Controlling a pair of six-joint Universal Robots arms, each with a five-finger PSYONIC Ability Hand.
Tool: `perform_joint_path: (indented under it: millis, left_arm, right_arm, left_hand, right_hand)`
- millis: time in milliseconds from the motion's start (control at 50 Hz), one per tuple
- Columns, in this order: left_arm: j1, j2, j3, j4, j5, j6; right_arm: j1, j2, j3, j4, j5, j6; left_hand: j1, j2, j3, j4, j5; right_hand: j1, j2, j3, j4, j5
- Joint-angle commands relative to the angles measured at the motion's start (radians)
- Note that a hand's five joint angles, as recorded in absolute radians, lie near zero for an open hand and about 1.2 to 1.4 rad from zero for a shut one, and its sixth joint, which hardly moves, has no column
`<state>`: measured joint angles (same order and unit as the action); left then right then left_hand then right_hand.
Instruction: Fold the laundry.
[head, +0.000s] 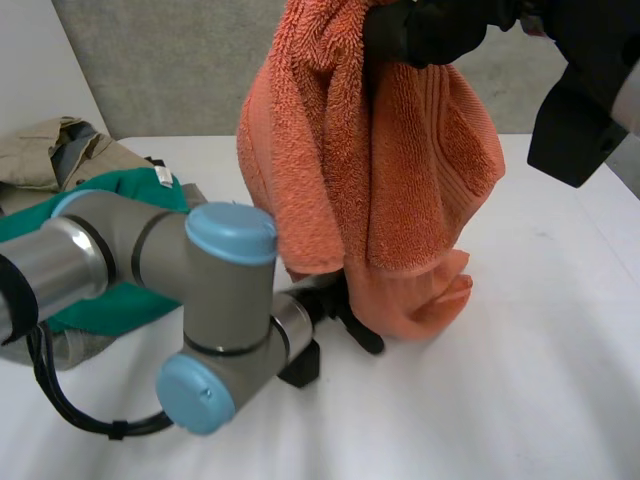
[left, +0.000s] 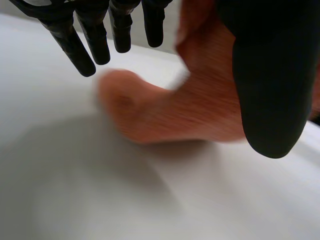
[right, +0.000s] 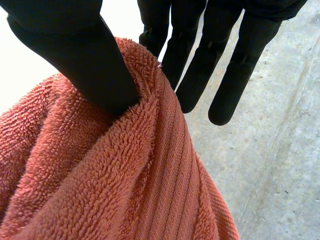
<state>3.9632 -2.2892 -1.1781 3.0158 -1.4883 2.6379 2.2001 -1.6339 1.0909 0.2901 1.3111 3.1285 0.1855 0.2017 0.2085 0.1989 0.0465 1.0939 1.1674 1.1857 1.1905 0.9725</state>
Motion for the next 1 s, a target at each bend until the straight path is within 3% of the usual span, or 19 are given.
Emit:
perform_joint_path:
  millis: [20,40,60,80,200,240,280,380,440,540,620,760,820,880,900,920,960,980,1000]
  left_arm:
    - [-0.059,0.028,-0.067,0.066,0.146,-0.027]
    - [-0.059,0.033,-0.067,0.074,0.135,-0.03]
    - [-0.052,0.042,-0.071,0.081,0.106,-0.033]
    - [-0.044,0.051,-0.074,0.083,0.085,-0.033]
    - [0.065,0.161,-0.097,0.058,-0.093,0.002]
    - [0.114,0.244,-0.132,0.058,-0.142,0.06]
    - [0.145,0.309,-0.153,0.061,-0.142,0.117]
    - [0.18,0.445,-0.182,0.042,-0.051,0.331]
    - [0.182,0.442,-0.18,-0.023,-0.012,0.439]
    - [0.174,0.321,-0.137,-0.133,-0.026,0.548]
    - [0.169,0.145,-0.026,-0.189,-0.072,0.599]
    - [0.171,-0.183,0.309,-0.166,-0.158,0.661]
    - [0.171,-0.245,0.406,-0.15,-0.145,0.68]
    - [0.166,-0.273,0.474,-0.121,-0.118,0.7]
    - [0.169,-0.266,0.476,-0.091,-0.113,0.712]
    - [0.171,-0.259,0.474,-0.069,-0.115,0.721]
    - [0.177,-0.242,0.459,-0.019,-0.125,0.737]
    - [0.183,-0.218,0.427,0.026,-0.129,0.752]
    - [0.185,-0.202,0.405,0.046,-0.135,0.76]
  right_arm:
    - [0.001,0.032,-0.02,0.001,0.026,-0.025]
    - [0.0,0.031,-0.017,0.0,0.03,-0.025]
    - [-0.002,0.031,-0.011,-0.003,0.039,-0.027]
    - [-0.005,0.031,-0.008,-0.003,0.043,-0.028]
    - [-0.146,0.035,0.038,0.004,0.054,-0.048]
    - [-0.253,0.045,0.07,0.014,0.04,-0.071]
    - [-0.318,0.06,0.092,0.026,0.024,-0.09]
    - [-0.473,0.178,0.165,0.064,-0.047,-0.149]
    - [-0.48,0.247,0.184,0.087,-0.055,-0.194]
    - [-0.471,0.42,0.187,0.164,-0.018,-0.373]
    - [-0.425,0.523,0.153,0.146,0.026,-0.415]
    - [-0.333,0.707,0.061,-0.151,0.132,-0.377]
    - [-0.316,0.747,0.046,-0.273,0.195,-0.386]
    - [-0.298,0.773,0.046,-0.435,0.293,-0.412]
    - [-0.287,0.778,0.052,-0.519,0.337,-0.429]
    - [-0.284,0.779,0.055,-0.546,0.349,-0.435]
    - [-0.28,0.778,0.061,-0.606,0.375,-0.45]
    - [-0.276,0.775,0.067,-0.638,0.39,-0.467]
    - [-0.278,0.772,0.072,-0.635,0.396,-0.472]
  left_hand:
    - [0.161,0.145,0.138,0.148,0.126]
    - [0.364,0.347,0.34,0.35,0.328]
    - [0.921,0.904,0.898,0.907,0.885]
    - [1.208,1.192,1.185,1.194,1.172]
    - [1.211,1.195,1.188,1.197,1.175]
    - [1.211,1.195,1.188,1.197,1.175]
    - [1.211,1.195,1.188,1.197,1.175]
    - [1.211,1.195,1.188,1.197,1.175]
    - [1.211,1.195,1.188,1.197,1.175]
    - [1.211,1.195,1.188,1.197,1.175]
    - [1.211,1.195,1.188,1.197,1.175]
    - [1.211,1.195,1.188,1.197,1.175]
    - [1.211,1.195,1.188,1.197,1.175]
    - [1.073,1.057,1.05,1.06,1.038]
    - [1.0,0.984,0.977,0.987,0.965]
    - [0.91,0.893,0.887,0.896,0.874]
    - [0.5,0.484,0.477,0.487,0.464]
    - [-0.011,-0.027,-0.034,-0.024,-0.047]
    - [-0.011,-0.027,-0.034,-0.024,-0.047]
  right_hand:
    - [0.302,0.229,0.211,0.206,0.249]
    - [0.302,0.229,0.211,0.206,0.249]
    - [0.302,0.229,0.211,0.206,0.249]
    - [0.302,0.229,0.211,0.206,0.249]
    - [0.302,0.229,0.211,0.206,0.249]
    - [0.302,0.229,0.211,0.206,0.249]
    - [0.302,0.229,0.211,0.206,0.249]
    - [0.302,0.229,0.211,0.206,0.249]
    - [0.302,0.229,0.211,0.206,0.249]
    - [0.302,0.229,0.211,0.206,0.249]
    - [0.302,0.229,0.211,0.206,0.249]
    - [0.302,0.229,0.211,0.206,0.249]
    - [0.302,0.229,0.211,0.206,0.249]
    - [0.302,0.229,0.211,0.206,0.249]
    - [0.189,0.115,0.097,0.092,0.135]
    - [-0.074,-0.148,-0.166,-0.171,-0.127]
    - [-0.716,-0.79,-0.808,-0.813,-0.77]
    - [-0.919,-0.993,-1.011,-1.016,-0.973]
    - [-0.919,-0.993,-1.011,-1.016,-0.973]
